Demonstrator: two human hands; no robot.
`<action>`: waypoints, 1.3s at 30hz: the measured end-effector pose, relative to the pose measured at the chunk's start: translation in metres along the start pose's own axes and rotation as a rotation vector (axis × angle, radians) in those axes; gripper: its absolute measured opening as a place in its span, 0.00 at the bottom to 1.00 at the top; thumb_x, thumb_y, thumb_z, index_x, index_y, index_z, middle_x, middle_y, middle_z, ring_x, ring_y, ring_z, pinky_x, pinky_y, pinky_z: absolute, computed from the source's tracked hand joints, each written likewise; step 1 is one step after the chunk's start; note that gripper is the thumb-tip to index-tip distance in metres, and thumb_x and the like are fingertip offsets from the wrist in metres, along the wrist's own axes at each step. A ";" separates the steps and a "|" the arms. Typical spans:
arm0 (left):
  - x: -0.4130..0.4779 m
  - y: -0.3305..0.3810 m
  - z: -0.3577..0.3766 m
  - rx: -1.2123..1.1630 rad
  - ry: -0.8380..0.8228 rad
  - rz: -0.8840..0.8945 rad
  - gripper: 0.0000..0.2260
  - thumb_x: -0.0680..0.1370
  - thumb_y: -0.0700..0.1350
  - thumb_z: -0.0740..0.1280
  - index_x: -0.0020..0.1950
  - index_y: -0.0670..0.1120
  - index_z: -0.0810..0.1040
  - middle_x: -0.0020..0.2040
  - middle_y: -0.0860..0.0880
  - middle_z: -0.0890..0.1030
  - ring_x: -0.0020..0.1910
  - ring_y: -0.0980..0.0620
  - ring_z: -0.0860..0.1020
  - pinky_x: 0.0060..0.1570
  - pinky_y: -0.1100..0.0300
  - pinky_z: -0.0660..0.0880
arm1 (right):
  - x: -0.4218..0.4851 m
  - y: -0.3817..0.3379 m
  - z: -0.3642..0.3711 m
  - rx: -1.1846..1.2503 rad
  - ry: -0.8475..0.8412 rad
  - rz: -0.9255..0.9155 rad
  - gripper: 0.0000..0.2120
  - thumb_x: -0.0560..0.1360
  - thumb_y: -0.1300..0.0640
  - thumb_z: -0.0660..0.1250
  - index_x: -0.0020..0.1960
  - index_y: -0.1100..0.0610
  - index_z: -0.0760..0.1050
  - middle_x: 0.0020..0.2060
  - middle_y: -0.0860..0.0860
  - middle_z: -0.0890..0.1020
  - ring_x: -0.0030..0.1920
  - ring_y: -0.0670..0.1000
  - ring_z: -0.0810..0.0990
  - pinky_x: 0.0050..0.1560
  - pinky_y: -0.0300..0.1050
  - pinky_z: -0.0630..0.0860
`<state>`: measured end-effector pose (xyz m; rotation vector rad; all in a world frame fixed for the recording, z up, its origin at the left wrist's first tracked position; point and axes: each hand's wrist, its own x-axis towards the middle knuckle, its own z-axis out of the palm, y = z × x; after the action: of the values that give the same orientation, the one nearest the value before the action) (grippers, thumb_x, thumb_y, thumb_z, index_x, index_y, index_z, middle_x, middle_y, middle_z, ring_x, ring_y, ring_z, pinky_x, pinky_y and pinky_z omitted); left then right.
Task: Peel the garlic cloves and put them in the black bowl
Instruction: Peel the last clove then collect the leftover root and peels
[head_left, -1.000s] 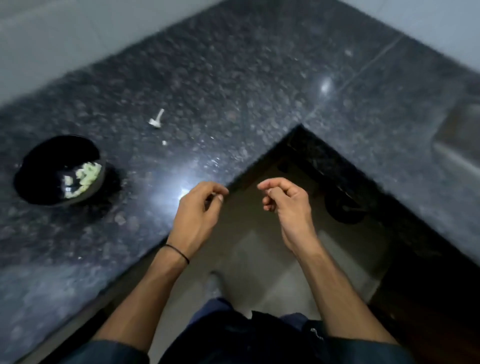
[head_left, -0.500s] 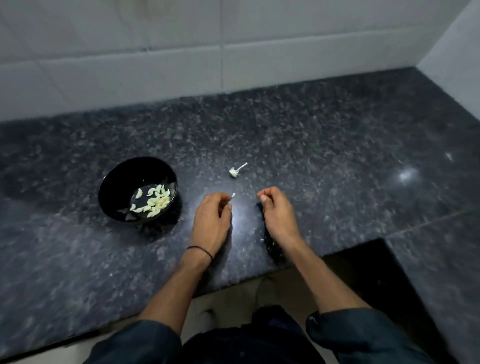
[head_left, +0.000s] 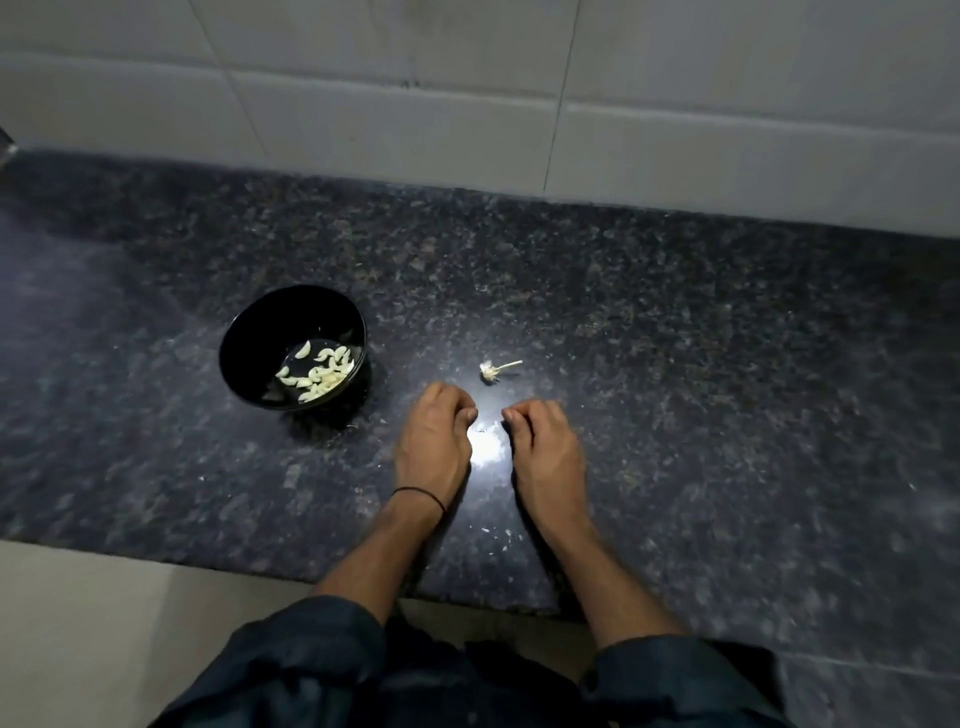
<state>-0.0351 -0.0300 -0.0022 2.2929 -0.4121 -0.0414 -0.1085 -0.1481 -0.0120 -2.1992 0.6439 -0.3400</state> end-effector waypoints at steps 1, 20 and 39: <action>0.000 0.001 0.001 -0.007 0.007 -0.014 0.07 0.79 0.39 0.66 0.43 0.49 0.74 0.45 0.52 0.75 0.43 0.51 0.74 0.45 0.49 0.74 | 0.000 0.000 -0.001 0.002 -0.001 -0.005 0.11 0.84 0.49 0.60 0.49 0.52 0.77 0.46 0.44 0.77 0.42 0.45 0.75 0.45 0.46 0.72; 0.045 -0.044 -0.126 0.202 0.212 -0.042 0.08 0.79 0.39 0.66 0.56 0.43 0.81 0.45 0.41 0.81 0.50 0.40 0.76 0.47 0.46 0.76 | 0.000 0.004 0.004 -0.037 0.069 -0.089 0.08 0.83 0.54 0.62 0.51 0.53 0.79 0.45 0.48 0.78 0.44 0.48 0.76 0.48 0.48 0.73; -0.003 -0.048 -0.058 -0.068 -0.287 0.251 0.08 0.77 0.38 0.66 0.54 0.46 0.80 0.53 0.51 0.79 0.53 0.50 0.78 0.56 0.58 0.73 | 0.060 -0.038 0.010 -0.450 -0.055 -0.203 0.14 0.79 0.51 0.68 0.64 0.50 0.77 0.63 0.49 0.75 0.63 0.55 0.67 0.61 0.55 0.64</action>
<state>-0.0150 0.0423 0.0032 2.1569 -0.8310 -0.2568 -0.0408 -0.1539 0.0125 -2.7045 0.5012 -0.2537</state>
